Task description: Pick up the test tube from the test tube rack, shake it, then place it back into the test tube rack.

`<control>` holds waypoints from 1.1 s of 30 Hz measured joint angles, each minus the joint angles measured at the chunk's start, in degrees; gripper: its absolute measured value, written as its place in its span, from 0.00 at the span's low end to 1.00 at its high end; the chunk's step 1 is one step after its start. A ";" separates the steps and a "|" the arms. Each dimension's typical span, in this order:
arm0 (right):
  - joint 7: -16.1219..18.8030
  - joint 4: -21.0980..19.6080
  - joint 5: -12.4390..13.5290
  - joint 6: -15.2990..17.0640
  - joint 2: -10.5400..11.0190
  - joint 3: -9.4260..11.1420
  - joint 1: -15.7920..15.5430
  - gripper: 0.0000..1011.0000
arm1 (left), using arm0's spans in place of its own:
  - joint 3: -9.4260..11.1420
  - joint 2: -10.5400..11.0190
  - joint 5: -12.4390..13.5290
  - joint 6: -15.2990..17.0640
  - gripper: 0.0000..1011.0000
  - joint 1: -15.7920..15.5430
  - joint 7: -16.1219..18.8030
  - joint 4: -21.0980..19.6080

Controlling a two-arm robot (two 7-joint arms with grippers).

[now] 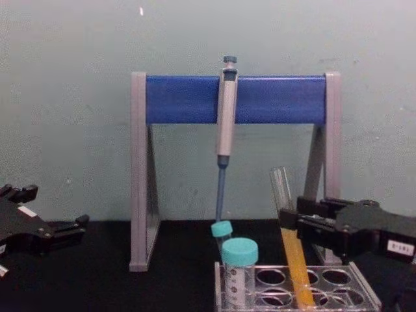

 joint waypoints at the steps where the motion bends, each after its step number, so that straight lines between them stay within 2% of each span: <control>1: 0.00 0.00 0.00 -0.01 0.00 0.00 0.00 0.51 | 0.00 0.00 0.00 0.00 0.99 0.00 0.00 0.00; 4: 0.00 0.00 0.00 -0.01 0.00 0.00 0.00 0.62 | 0.00 0.00 0.00 0.00 0.99 0.00 0.00 0.00; 5: 0.00 0.00 0.01 -0.01 0.00 0.00 0.00 0.62 | 0.00 0.00 0.00 0.00 0.99 0.00 0.00 0.00; 7: 0.00 0.00 0.01 -0.02 0.00 0.00 0.00 0.71 | 0.00 0.00 0.00 0.00 0.99 0.01 0.00 0.00; 8: 0.00 0.00 0.01 -0.02 0.00 0.00 0.00 0.71 | 0.00 0.00 0.00 0.00 0.99 0.00 0.00 0.00; 10: 0.00 0.00 0.01 -0.02 0.00 0.00 0.00 0.80 | 0.00 0.00 0.00 0.00 0.99 0.00 0.00 0.00; 16: 0.00 0.00 0.01 -0.01 0.00 0.00 0.01 0.97 | 0.00 0.00 0.00 0.00 0.99 0.00 0.00 0.00; 28: 0.08 -0.17 0.03 -0.33 0.06 0.08 -0.08 0.99 | 0.00 0.00 0.00 0.00 0.99 0.00 0.00 0.00; 33: 0.26 -1.51 1.68 -1.66 0.16 1.57 -0.89 0.99 | 0.00 0.00 0.00 0.00 0.99 0.00 0.00 0.00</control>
